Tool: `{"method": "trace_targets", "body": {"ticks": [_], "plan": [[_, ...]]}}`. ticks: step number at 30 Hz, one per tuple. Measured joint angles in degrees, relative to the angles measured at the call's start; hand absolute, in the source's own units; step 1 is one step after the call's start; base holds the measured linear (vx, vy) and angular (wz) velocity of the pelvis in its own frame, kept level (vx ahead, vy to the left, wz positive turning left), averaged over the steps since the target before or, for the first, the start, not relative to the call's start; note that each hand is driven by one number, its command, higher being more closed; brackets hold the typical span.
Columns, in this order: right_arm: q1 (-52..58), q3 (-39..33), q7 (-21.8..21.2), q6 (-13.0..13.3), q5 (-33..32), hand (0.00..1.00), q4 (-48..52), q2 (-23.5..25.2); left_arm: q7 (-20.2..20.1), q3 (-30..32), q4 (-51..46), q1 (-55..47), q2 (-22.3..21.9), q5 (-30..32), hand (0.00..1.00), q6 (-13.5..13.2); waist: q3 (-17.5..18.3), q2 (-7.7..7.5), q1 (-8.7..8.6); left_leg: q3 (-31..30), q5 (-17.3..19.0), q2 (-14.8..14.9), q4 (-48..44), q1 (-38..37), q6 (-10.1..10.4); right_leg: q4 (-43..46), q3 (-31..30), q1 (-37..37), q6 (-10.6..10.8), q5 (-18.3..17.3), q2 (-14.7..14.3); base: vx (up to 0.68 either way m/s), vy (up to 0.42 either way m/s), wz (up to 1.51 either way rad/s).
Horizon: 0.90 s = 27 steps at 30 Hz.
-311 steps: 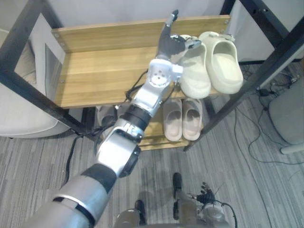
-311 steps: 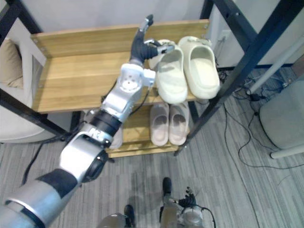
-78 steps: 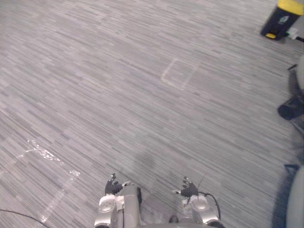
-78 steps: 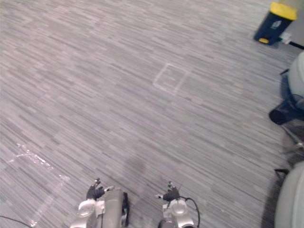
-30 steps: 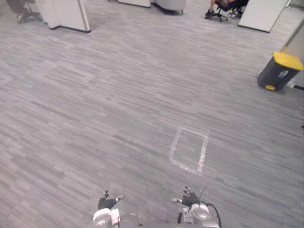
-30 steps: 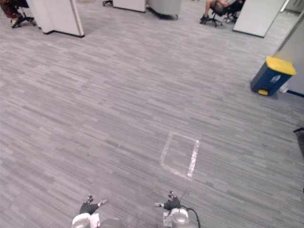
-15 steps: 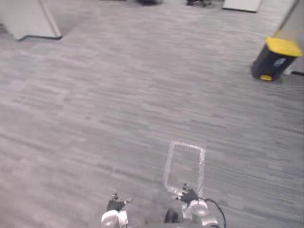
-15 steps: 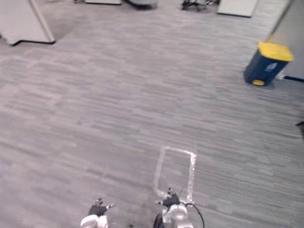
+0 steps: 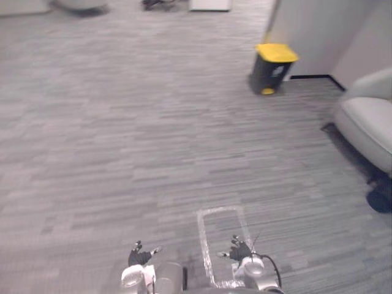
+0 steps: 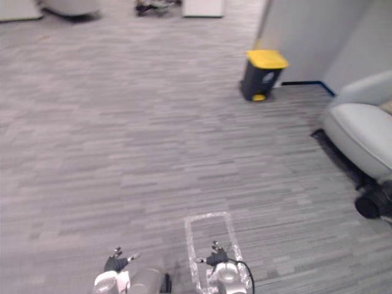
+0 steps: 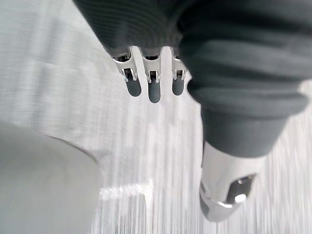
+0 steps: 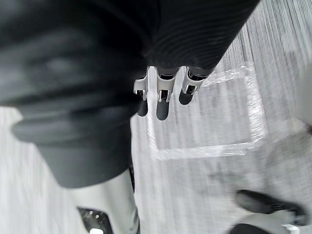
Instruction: Organize the slippers on the shoe rack
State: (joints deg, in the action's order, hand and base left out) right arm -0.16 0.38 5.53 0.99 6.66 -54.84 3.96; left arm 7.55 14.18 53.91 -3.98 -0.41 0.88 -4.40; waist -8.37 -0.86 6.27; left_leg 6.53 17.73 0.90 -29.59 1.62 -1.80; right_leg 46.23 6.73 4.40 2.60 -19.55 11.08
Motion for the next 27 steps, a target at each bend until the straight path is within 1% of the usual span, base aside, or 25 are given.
{"method": "trace_targets", "body": {"ticks": [1,2,3,4,6,8,9,10,11,12,13,14,15,16,17,18,19,20,21,22,23,24,25,26,27], "plan": [[0.30,-0.01,0.00,-0.02,0.13,0.00,-0.13,0.00,0.00,-0.08,0.28,-0.04,0.13,0.05,0.00,0.05,0.01,0.01,-0.06,0.63,0.00,0.28,1.42,-1.39,0.00,-0.63,1.81,0.47,-0.28,-0.29,-0.23,0.24,0.123,-0.97],[1.23,-0.20,0.02,-0.05,0.15,0.00,-0.29,-0.05,-0.04,-0.42,0.92,-0.03,0.60,0.11,0.00,0.11,0.18,-0.23,-0.78,2.58,0.00,0.98,4.04,-3.86,0.00,-3.76,6.52,1.70,-0.30,-0.43,-0.56,0.20,0.087,-0.80],[1.06,-0.37,0.05,0.11,0.17,0.00,-0.12,-0.06,-0.08,-0.59,1.50,0.16,0.86,0.19,0.00,0.12,0.26,-0.37,-0.89,4.34,0.00,1.69,6.00,-5.31,0.00,-7.76,10.63,3.14,-0.35,-0.28,-1.01,0.18,0.068,-0.80],[0.93,-0.60,0.06,0.06,0.17,0.00,-0.22,-0.05,-0.08,-0.62,1.92,0.38,0.91,0.23,0.00,0.14,0.27,-0.36,-0.90,5.28,0.00,2.11,7.26,-5.99,0.00,-10.21,12.43,4.11,-0.51,0.09,-1.40,0.15,0.044,-0.71],[0.16,-1.41,-0.02,0.13,0.15,0.00,-0.63,-0.50,-0.16,-1.48,2.55,0.57,1.26,0.22,0.00,0.16,0.21,-0.19,-1.20,7.55,0.02,3.04,10.05,-7.16,0.16,-17.83,16.80,7.39,-1.10,3.65,-2.44,0.16,0.009,-0.52],[-1.05,-2.31,-0.01,0.07,0.16,0.00,-2.72,-0.49,-0.44,-3.39,3.11,0.44,1.99,0.22,0.00,0.14,0.14,-0.14,-1.89,7.98,0.69,3.27,10.77,-8.06,1.56,-26.43,17.99,8.36,-2.61,11.03,-3.46,0.19,-0.073,-0.21],[-1.04,-2.34,-0.03,0.10,0.16,0.00,-3.05,-0.46,-0.56,-3.98,3.18,0.29,2.37,0.23,0.00,0.14,0.28,-0.58,-1.96,7.31,1.47,2.62,10.86,-9.12,2.91,-28.83,17.77,8.03,-3.92,14.75,-3.23,0.23,-0.149,0.11],[-1.05,-2.43,-0.07,0.11,0.16,0.00,-3.19,-0.47,-0.60,-4.04,3.18,0.18,2.47,0.23,0.00,0.13,0.16,-0.84,-2.17,6.64,2.03,2.40,10.94,-10.41,3.82,-28.84,17.26,7.54,-6.18,18.38,-3.31,0.25,-0.210,0.20],[-1.13,-2.54,-0.12,0.12,0.16,0.00,-3.16,-0.78,-0.74,-4.05,3.05,-0.10,1.93,0.37,0.00,0.13,0.62,-0.39,-2.69,5.36,2.29,3.47,10.72,-11.28,4.30,-27.95,17.61,6.88,-6.14,17.65,-4.31,0.26,-0.220,0.21],[-1.05,-2.58,-0.13,0.08,0.16,0.00,-3.20,-0.61,-0.91,-3.86,2.44,-0.50,1.53,0.51,0.00,-0.04,0.79,0.17,-2.69,3.68,2.16,4.14,7.69,-10.47,4.82,-28.40,17.98,5.87,-6.26,15.73,-5.35,0.28,-0.286,0.00],[-0.97,-2.09,-0.25,0.06,0.16,0.00,-3.24,-0.45,-1.33,-3.67,0.82,-0.99,0.95,0.66,0.00,-0.12,0.82,0.80,-2.68,1.58,1.75,5.76,-1.51,-7.01,5.43,-28.74,17.70,4.82,-6.66,14.67,-6.89,0.23,-0.227,-0.29],[-0.81,-1.85,-0.32,0.04,0.14,0.00,-2.70,-0.56,-1.55,-3.24,-0.26,-1.32,0.20,1.22,0.00,-0.08,0.84,2.15,-2.76,-0.06,0.54,7.56,-10.41,-3.54,6.14,-29.31,16.69,3.91,-7.14,14.04,-8.77,0.24,-0.211,-0.64],[-0.61,-1.02,-0.29,0.03,0.11,0.00,-2.26,-0.42,-1.62,-2.49,-0.56,-1.85,-0.57,1.49,0.00,-0.10,1.00,3.70,-2.60,-1.84,-2.13,9.52,-18.97,0.02,5.24,-30.57,15.49,2.33,-8.03,13.49,-11.26,0.30,-0.092,-1.05],[-0.82,0.17,-0.11,0.02,0.08,0.00,-2.23,-0.71,-1.61,-2.31,-0.99,-2.16,-1.09,1.67,0.00,-0.10,1.19,4.54,-2.25,-3.33,-4.11,11.70,-28.05,4.10,4.96,-31.66,13.41,0.85,-9.19,12.94,-14.00,0.31,-0.062,-1.13],[-0.86,0.25,0.08,0.02,0.05,0.00,-2.29,-0.51,-1.65,-2.34,-1.09,-2.16,-0.97,1.76,0.00,-0.06,1.09,4.71,-2.28,-4.25,-3.29,11.92,-31.02,5.72,5.83,-31.92,11.97,-0.42,-9.89,12.36,-15.09,0.36,-0.079,-1.05],[-0.83,0.33,0.21,0.02,-0.02,0.00,-2.34,-0.43,-1.67,-2.54,-1.22,-2.01,-0.94,1.84,0.00,0.04,0.97,4.34,-2.61,-4.81,-2.45,11.63,-31.13,6.87,6.29,-32.69,10.73,-1.80,-9.99,12.18,-15.74,0.28,-0.083,-0.88],[-0.71,0.32,0.24,-0.05,-0.03,0.00,-2.49,-0.48,-1.66,-2.87,-1.71,-1.95,-0.83,1.88,0.00,0.07,0.68,3.55,-2.60,-4.83,-0.94,11.08,-27.93,7.64,6.27,-34.02,8.73,-3.63,-9.21,12.47,-16.04,0.26,-0.084,-0.80],[-0.49,0.31,0.31,-0.06,-0.08,0.00,-2.49,-0.54,-1.61,-2.88,-2.06,-2.00,-0.65,1.87,0.00,0.04,0.62,3.03,-2.50,-5.03,0.30,10.29,-23.67,7.51,6.33,-34.95,7.38,-4.61,-9.03,12.49,-16.06,0.23,-0.053,-0.84],[-0.43,0.25,0.50,-0.06,-0.09,0.00,-2.48,-0.60,-1.48,-2.86,-2.35,-2.08,-0.65,1.86,0.00,0.04,0.70,2.68,-2.39,-5.77,1.51,9.09,-17.15,7.41,6.37,-35.79,5.70,-5.39,-8.68,12.55,-16.02,0.23,0.009,-0.84],[-0.56,0.22,0.70,-0.04,-0.10,0.00,-2.41,-0.60,-1.36,-2.85,-2.41,-1.93,-0.74,1.85,0.00,0.06,0.81,2.54,-2.29,-8.34,1.97,6.92,-8.31,7.36,6.85,-36.43,3.60,-5.88,-8.36,12.64,-15.95,0.25,0.045,-0.75],[-0.69,0.18,0.72,-0.03,-0.10,0.00,-2.41,-0.59,-1.30,-2.84,-2.42,-1.83,-0.81,1.85,0.00,0.07,0.77,2.49,-2.21,-9.99,1.89,5.77,-5.22,7.31,6.92,-36.45,2.72,-6.08,-8.26,12.70,-15.86,0.27,0.115,-0.86],[-0.85,-0.02,0.75,-0.06,-0.10,0.00,-2.42,-0.52,-1.18,-2.85,-2.33,-1.58,-0.87,1.84,0.00,0.08,0.66,2.31,-1.97,-15.79,1.20,2.68,1.87,7.07,6.58,-36.42,0.45,-6.19,-8.11,12.80,-15.35,0.21,0.120,-0.59],[-0.85,-0.08,0.75,-0.05,-0.10,0.00,-2.42,-0.52,-1.18,-2.85,-2.27,-1.53,-0.87,1.83,0.00,0.07,0.66,2.31,-1.93,-17.25,0.72,1.96,3.49,6.88,6.30,-36.41,0.06,-6.32,-7.87,12.77,-15.17,0.24,0.171,-0.86],[-0.73,-0.31,0.73,-0.06,-0.10,0.00,-2.65,-0.63,-1.17,-2.90,-1.87,-1.24,-1.07,1.78,0.00,0.02,0.80,2.48,-1.32,-21.26,-4.69,-0.19,8.55,5.35,5.57,-36.42,-2.30,-6.46,-6.47,12.45,-14.74,0.20,0.200,-0.91],[-0.44,-0.34,0.73,-0.05,-0.09,0.00,-2.75,-0.43,-1.15,-2.65,-0.89,-1.06,-1.15,1.56,0.00,-0.28,1.04,2.80,-0.80,-19.42,-7.66,-0.30,9.74,3.57,5.53,-36.47,-4.91,-7.36,-5.12,11.78,-14.55,0.20,0.216,-0.91]]}}
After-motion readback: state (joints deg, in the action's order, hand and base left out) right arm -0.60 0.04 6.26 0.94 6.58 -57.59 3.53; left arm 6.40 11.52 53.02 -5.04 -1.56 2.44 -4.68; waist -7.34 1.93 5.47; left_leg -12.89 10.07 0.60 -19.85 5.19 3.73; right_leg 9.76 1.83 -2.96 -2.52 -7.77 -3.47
